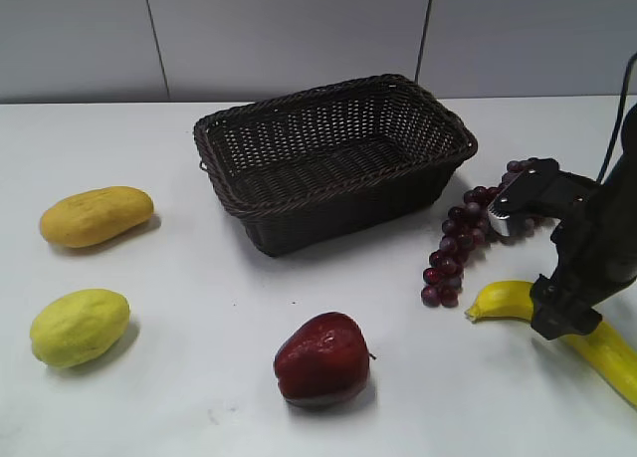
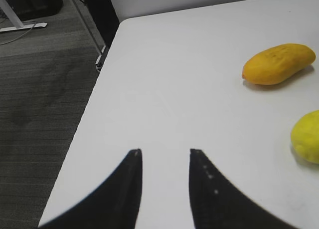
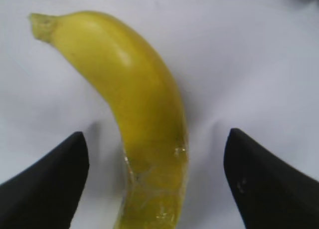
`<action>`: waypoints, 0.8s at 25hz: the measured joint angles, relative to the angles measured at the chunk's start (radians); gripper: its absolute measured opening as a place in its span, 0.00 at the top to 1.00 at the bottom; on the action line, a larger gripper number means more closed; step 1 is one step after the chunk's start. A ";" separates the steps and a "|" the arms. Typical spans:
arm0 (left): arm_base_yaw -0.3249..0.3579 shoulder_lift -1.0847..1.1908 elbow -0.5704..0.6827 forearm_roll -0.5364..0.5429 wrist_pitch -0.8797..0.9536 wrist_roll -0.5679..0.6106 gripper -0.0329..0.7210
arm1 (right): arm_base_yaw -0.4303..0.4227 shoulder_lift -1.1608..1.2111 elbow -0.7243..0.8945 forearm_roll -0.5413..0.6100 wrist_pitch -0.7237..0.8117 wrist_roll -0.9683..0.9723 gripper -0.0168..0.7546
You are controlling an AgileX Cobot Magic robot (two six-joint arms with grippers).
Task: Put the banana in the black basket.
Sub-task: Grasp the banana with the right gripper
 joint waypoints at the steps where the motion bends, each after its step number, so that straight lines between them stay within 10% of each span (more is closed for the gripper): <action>1: 0.000 0.000 0.000 0.000 0.000 0.000 0.64 | 0.000 0.005 0.000 -0.012 -0.001 0.007 0.15; 11: 0.000 0.000 0.000 0.000 0.000 0.000 0.64 | 0.000 0.087 -0.050 -0.027 0.014 0.018 0.24; 20: 0.000 0.000 0.000 0.000 0.000 0.000 0.64 | 0.000 0.096 -0.064 -0.053 0.111 0.019 0.56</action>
